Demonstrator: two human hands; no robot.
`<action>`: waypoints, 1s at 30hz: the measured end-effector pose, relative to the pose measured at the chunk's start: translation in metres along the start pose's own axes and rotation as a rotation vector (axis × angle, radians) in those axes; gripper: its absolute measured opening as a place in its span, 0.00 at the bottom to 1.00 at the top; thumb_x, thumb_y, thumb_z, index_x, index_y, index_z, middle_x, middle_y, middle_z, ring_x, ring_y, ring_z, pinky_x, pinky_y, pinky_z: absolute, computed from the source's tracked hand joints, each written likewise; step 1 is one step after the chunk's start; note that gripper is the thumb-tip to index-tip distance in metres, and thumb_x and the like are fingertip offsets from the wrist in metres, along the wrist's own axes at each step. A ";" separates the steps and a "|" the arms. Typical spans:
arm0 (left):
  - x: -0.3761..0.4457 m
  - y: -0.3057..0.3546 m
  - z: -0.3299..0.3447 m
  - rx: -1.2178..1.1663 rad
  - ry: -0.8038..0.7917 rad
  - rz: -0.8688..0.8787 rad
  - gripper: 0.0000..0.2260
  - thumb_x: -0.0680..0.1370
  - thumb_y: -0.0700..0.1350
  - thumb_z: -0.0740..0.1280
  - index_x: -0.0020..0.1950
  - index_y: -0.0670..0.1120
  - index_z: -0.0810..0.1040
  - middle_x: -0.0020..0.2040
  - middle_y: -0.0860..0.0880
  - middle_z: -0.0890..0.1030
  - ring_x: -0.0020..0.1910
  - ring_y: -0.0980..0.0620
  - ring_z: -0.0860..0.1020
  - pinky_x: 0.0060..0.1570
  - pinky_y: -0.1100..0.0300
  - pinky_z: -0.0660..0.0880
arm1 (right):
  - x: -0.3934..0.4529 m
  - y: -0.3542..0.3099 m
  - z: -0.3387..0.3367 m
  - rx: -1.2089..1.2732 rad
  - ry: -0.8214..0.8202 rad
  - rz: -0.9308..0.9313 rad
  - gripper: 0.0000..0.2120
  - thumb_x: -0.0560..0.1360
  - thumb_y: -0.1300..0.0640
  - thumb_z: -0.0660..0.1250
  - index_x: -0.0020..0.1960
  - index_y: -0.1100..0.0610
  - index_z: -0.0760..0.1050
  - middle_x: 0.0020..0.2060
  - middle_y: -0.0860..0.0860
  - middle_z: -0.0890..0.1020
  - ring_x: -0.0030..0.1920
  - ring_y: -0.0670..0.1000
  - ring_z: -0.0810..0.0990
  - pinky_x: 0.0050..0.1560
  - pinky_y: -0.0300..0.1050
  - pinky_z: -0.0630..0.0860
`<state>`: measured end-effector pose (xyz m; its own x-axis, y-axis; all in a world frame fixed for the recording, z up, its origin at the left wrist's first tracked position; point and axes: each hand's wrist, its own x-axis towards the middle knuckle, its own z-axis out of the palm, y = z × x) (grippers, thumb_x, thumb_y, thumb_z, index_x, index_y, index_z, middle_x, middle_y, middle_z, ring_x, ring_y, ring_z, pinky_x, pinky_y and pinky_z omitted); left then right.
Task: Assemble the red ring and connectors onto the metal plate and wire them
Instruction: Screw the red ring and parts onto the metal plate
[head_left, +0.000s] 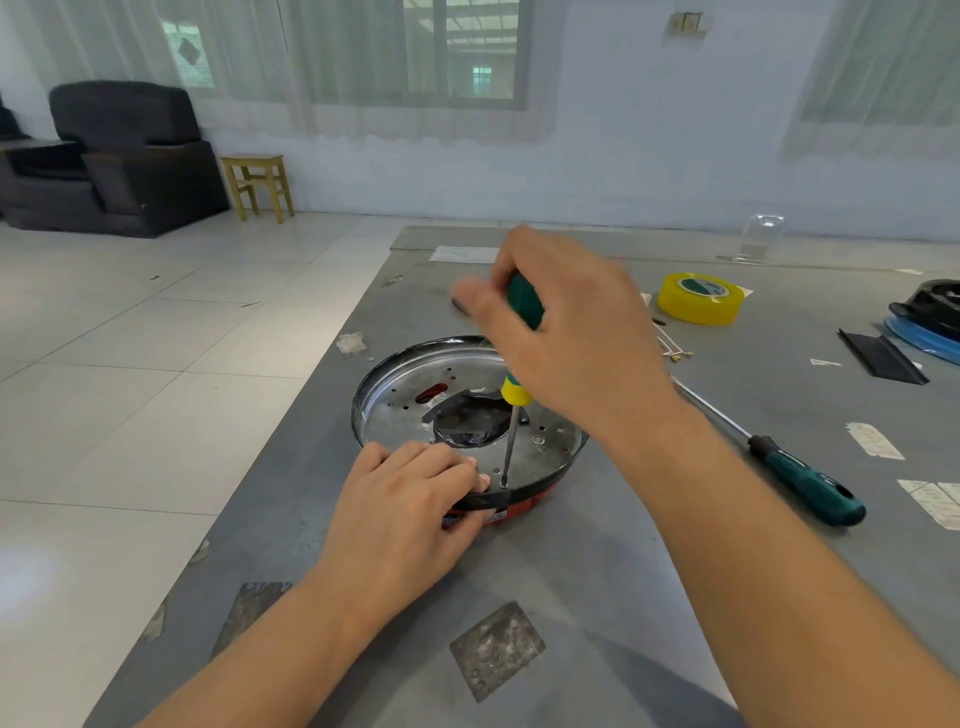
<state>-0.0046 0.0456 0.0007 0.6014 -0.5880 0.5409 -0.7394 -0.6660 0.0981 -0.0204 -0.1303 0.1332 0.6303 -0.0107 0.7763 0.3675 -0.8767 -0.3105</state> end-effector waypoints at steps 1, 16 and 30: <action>0.000 0.000 0.000 0.000 -0.004 0.000 0.08 0.72 0.51 0.80 0.47 0.54 0.85 0.50 0.59 0.85 0.49 0.51 0.84 0.40 0.52 0.71 | 0.001 -0.001 -0.002 0.115 -0.069 0.024 0.11 0.82 0.45 0.59 0.48 0.50 0.76 0.43 0.42 0.80 0.45 0.44 0.77 0.45 0.48 0.73; 0.000 -0.001 0.002 -0.003 0.004 0.021 0.05 0.74 0.54 0.73 0.47 0.55 0.85 0.50 0.59 0.85 0.49 0.52 0.84 0.40 0.53 0.72 | 0.011 -0.001 -0.010 0.022 -0.183 0.002 0.18 0.80 0.36 0.58 0.51 0.46 0.80 0.39 0.44 0.79 0.43 0.44 0.77 0.46 0.50 0.77; 0.000 -0.002 0.002 -0.003 -0.010 0.012 0.08 0.71 0.53 0.80 0.48 0.56 0.85 0.50 0.60 0.85 0.49 0.53 0.84 0.40 0.54 0.72 | 0.007 0.010 0.006 0.095 -0.094 0.031 0.15 0.83 0.42 0.55 0.56 0.47 0.77 0.35 0.47 0.79 0.39 0.46 0.79 0.41 0.50 0.76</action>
<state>-0.0022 0.0459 -0.0009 0.5954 -0.6004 0.5339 -0.7475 -0.6575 0.0943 -0.0085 -0.1361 0.1319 0.7019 0.0117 0.7122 0.4070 -0.8271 -0.3875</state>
